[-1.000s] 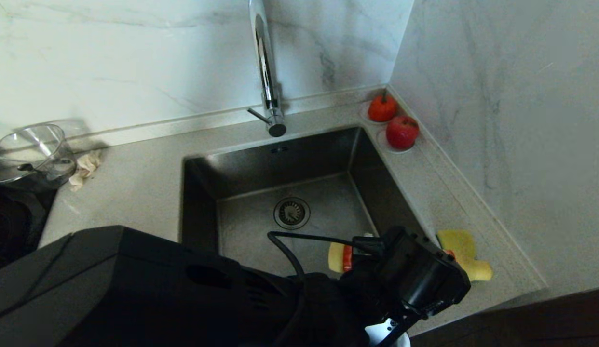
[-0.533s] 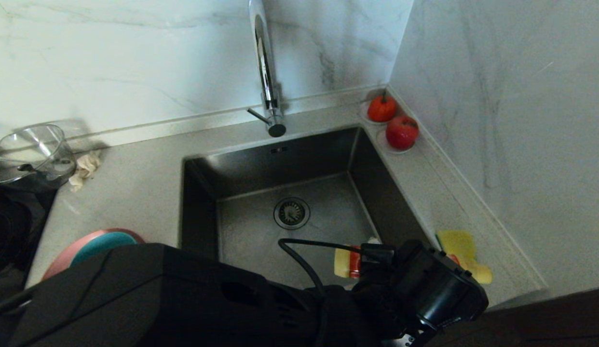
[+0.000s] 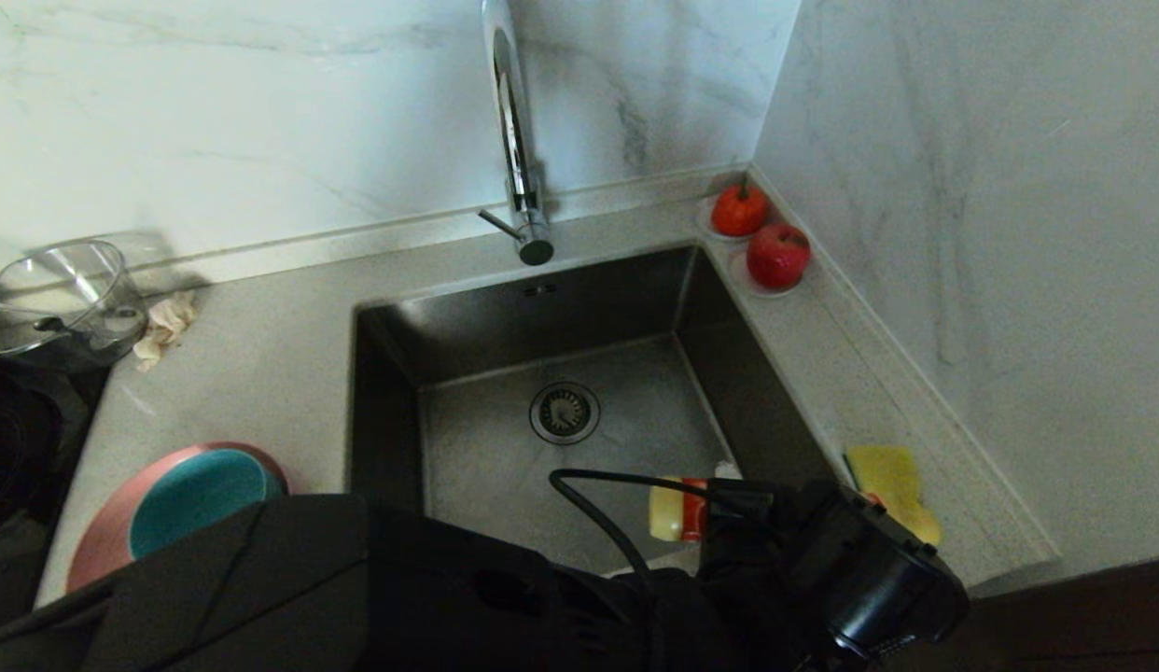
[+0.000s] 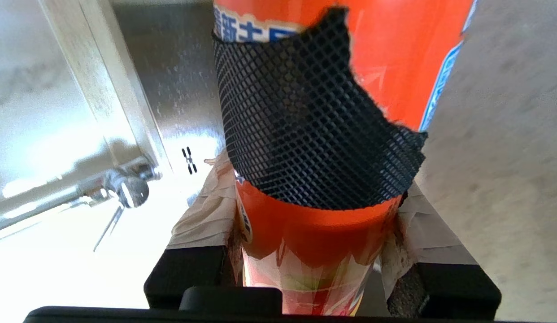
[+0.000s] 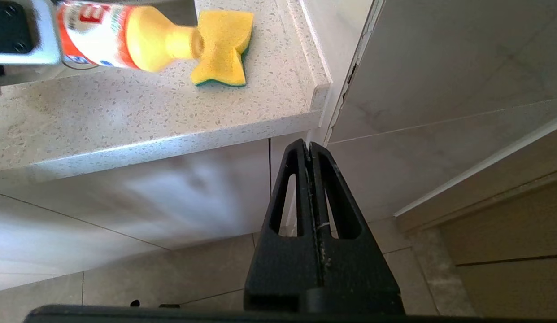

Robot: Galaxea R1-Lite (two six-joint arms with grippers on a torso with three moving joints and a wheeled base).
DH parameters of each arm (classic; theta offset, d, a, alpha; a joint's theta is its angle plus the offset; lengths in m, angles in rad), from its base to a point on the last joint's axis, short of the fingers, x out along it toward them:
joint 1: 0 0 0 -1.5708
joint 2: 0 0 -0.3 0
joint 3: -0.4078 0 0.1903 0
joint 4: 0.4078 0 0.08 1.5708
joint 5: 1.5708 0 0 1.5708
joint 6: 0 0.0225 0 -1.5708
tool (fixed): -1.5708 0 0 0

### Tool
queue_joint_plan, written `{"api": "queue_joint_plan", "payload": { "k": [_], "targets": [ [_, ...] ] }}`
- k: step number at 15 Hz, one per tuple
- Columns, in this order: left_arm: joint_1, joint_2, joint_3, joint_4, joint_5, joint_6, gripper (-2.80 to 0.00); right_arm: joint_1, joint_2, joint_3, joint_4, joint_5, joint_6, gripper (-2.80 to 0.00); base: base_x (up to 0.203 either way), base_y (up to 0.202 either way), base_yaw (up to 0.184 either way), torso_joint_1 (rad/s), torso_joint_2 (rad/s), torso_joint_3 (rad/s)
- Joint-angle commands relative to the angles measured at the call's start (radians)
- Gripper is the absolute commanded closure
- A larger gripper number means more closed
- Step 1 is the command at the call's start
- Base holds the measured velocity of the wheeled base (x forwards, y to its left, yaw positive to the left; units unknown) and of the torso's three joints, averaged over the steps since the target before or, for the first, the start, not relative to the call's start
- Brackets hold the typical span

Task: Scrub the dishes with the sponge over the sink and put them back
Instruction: Squeeze it onto the sponge

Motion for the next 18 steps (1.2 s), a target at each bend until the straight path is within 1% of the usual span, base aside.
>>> {"api": "queue_joint_plan", "payload": {
  "k": [1, 3, 7, 11, 15, 18],
  "targets": [
    [-0.013, 0.031, -0.023, -0.003, 0.007, 0.023, 0.00, 0.000, 0.001, 0.001, -0.001, 0.000, 0.000, 0.00, 0.000, 0.000, 0.000, 0.000, 0.00, 0.000],
    [-0.019, 0.036, -0.028, -0.003, 0.030, 0.045, 0.00, 0.000, 0.001, 0.000, -0.001, -0.001, 0.000, 0.00, 0.000, 0.000, 0.000, 0.000, 0.00, 0.000],
    [-0.021, 0.024, -0.020, 0.004, 0.072, 0.049, 0.00, 0.000, 0.001, -0.001, -0.001, 0.000, -0.001, 0.00, 0.000, 0.000, 0.000, 0.000, 0.00, 0.000],
    [-0.020, 0.018, -0.018, 0.007, 0.137, 0.075, 0.00, 0.000, 0.001, -0.001, -0.001, 0.000, 0.001, 0.00, 0.000, 0.000, 0.000, 0.000, 0.00, 0.000],
    [-0.011, 0.036, -0.069, -0.006, 0.138, 0.068, 0.00, 0.000, 0.001, 0.001, -0.001, 0.000, 0.000, 0.00, 0.000, 0.000, 0.000, 0.000, 0.00, 0.000],
    [-0.001, 0.063, -0.157, -0.008, 0.138, 0.058, 0.00, 0.000, 0.001, 0.001, -0.001, 0.000, 0.000, 0.00, 0.000, 0.000, 0.000, 0.000, 0.00, 0.000]
  ]
}}
